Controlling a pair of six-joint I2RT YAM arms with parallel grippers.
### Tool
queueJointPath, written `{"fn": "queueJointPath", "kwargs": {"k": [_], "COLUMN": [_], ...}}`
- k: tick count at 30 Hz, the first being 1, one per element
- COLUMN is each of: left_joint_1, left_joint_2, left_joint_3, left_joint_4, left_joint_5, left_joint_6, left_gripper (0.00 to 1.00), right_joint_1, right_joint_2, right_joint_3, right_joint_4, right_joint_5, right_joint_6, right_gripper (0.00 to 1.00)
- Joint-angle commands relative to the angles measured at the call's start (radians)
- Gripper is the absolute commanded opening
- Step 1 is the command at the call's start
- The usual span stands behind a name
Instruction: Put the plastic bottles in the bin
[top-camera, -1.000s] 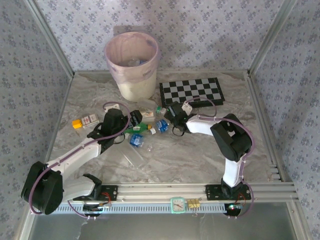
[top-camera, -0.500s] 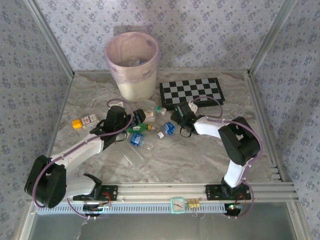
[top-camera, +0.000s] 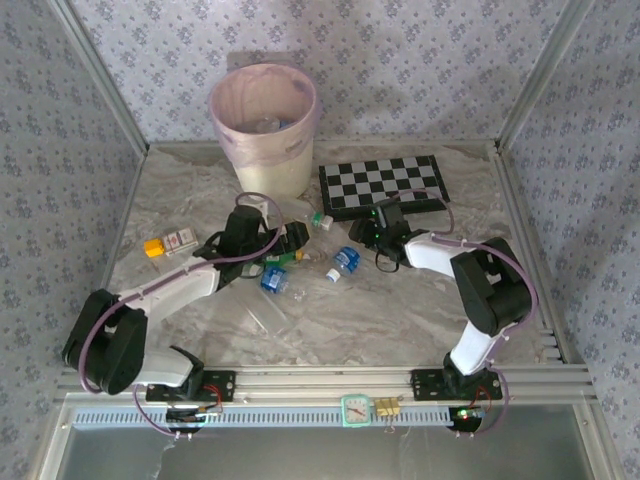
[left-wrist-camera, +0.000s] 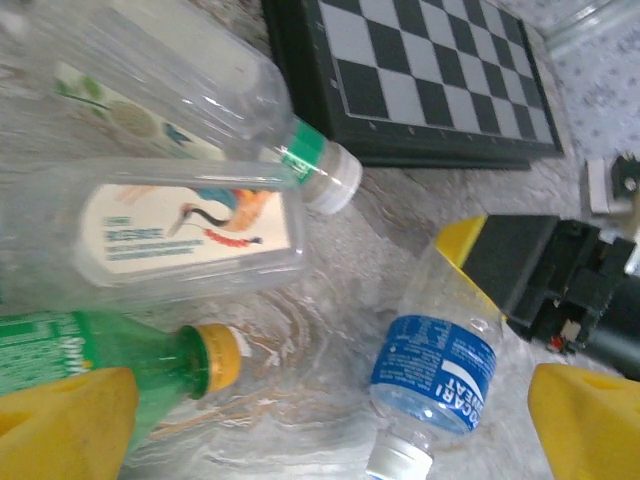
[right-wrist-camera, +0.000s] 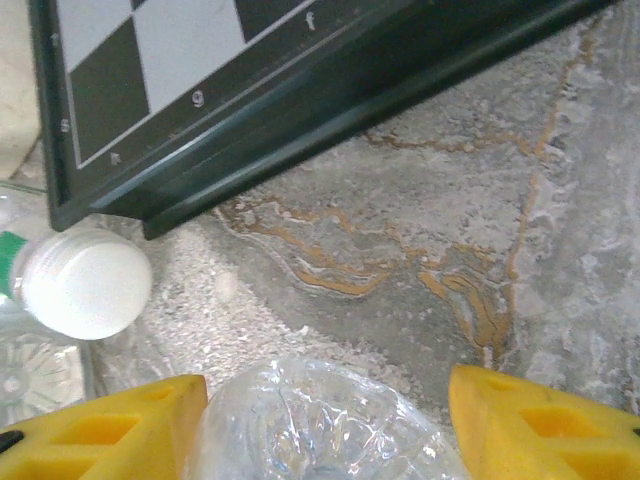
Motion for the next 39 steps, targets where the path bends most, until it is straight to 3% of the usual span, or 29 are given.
{"fn": "queueJointPath", "kwargs": {"k": [1,11,24,29,35,39], "left_joint_1": [-0.022,-0.084,-0.142,-0.147,-0.147,-0.148], "left_joint_2": [0.041,0.161,0.299,0.325,0.333,0.331], "left_joint_3": [0.054,0.132,0.237,0.251,0.256,0.256], "left_joint_4": [0.050,0.032,0.045,0.064,0.078,0.086], "left_joint_5": [0.148,0.319,0.406,0.438,0.448,0.449], "left_joint_6": [0.060,0.107,0.081,0.063,0.048,0.040], "left_gripper": [1.00,1.00,0.98,0.88,0.61,0.52], "right_joint_1": [-0.015,-0.022,0.011,0.023,0.027,0.029], "right_joint_2": [-0.035,-0.138,-0.235,-0.245,-0.256,-0.259], "right_joint_3": [0.010,0.036,0.029,0.024,0.018,0.019], "right_joint_4": [0.020,-0.031,-0.029,-0.025,-0.017,-0.022], "right_joint_5": [-0.122,-0.177,-0.149,-0.129,-0.116,-0.113], "right_joint_6": [-0.029,-0.044,-0.047,-0.050,-0.057,-0.059], "right_gripper": [0.42,0.42,0.42,0.41,0.41,0.45]}}
